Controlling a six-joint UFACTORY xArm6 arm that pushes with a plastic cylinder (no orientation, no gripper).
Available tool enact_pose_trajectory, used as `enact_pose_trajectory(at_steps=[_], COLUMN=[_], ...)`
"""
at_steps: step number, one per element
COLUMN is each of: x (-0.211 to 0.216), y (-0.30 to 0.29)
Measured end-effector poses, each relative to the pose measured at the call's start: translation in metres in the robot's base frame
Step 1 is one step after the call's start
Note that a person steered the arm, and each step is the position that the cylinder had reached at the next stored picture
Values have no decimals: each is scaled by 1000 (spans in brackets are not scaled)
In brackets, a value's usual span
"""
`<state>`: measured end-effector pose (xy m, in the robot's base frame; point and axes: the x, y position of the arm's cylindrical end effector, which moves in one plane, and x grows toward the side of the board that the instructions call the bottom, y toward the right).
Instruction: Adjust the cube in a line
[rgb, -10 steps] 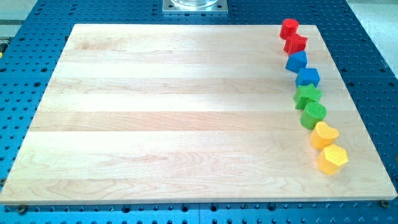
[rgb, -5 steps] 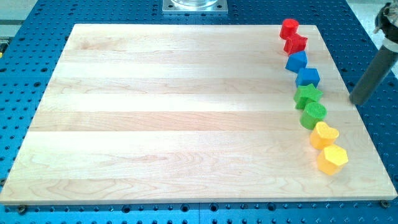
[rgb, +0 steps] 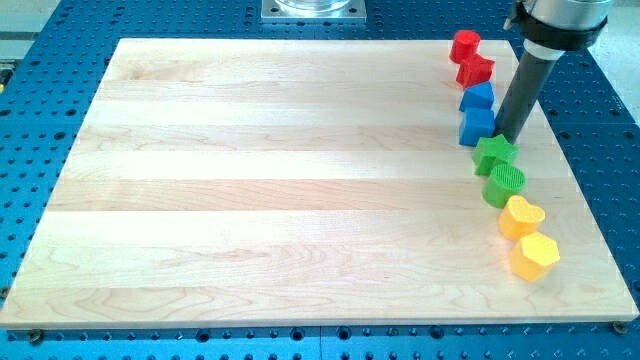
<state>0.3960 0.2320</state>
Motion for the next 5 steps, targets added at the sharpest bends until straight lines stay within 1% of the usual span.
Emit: enact_pose_trajectory(at_steps=[1,2,5], x=[-8,-10,-10], y=[43,113,114])
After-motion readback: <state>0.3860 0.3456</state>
